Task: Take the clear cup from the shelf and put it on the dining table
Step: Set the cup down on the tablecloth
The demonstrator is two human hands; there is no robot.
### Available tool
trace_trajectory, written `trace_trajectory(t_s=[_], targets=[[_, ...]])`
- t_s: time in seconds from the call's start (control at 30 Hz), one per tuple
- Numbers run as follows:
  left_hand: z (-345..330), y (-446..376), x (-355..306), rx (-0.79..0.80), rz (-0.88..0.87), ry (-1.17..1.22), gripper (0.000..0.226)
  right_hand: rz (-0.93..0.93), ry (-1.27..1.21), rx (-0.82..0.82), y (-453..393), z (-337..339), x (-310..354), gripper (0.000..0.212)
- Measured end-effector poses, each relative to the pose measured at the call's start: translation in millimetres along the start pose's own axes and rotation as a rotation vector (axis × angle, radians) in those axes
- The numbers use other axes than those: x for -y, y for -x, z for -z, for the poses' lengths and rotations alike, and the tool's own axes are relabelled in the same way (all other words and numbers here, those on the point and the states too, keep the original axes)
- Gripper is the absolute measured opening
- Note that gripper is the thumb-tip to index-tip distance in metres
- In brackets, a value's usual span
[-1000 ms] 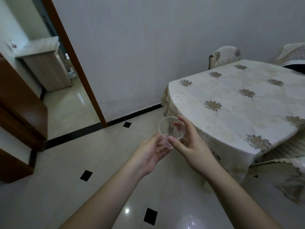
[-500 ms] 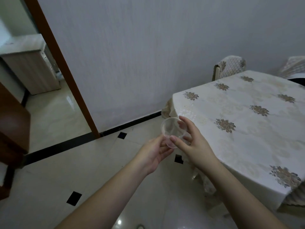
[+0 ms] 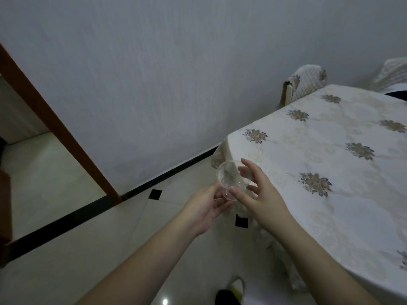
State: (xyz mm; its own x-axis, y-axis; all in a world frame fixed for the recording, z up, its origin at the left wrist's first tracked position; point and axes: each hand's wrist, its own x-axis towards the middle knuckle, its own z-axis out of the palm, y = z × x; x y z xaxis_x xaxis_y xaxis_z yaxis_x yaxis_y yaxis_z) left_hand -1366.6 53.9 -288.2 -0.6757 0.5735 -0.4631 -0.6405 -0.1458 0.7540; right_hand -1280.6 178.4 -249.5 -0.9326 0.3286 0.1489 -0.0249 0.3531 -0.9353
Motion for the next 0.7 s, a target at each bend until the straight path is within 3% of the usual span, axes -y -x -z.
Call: trace_trajectory(t_s=[0.1,0.37,0.5,0.7], targets=[[-11,-44,-14,-0.011,0.022,0.005,0.023,-0.004,-0.028,-0.023,-38,11,-20,0.069],[-51,-146,-57,-0.035,0.084,-0.056,0.028,-0.072,-0.018,-0.044,-139,55,-59,0.068],[-63,-195,-69,-0.061,0.105,-0.057,0.014,-0.107,-0.023,-0.058,-181,68,-79,0.067],[-69,-256,-87,-0.036,0.147,-0.104,0.02,-0.165,-0.006,-0.114,-226,77,-102,0.071]])
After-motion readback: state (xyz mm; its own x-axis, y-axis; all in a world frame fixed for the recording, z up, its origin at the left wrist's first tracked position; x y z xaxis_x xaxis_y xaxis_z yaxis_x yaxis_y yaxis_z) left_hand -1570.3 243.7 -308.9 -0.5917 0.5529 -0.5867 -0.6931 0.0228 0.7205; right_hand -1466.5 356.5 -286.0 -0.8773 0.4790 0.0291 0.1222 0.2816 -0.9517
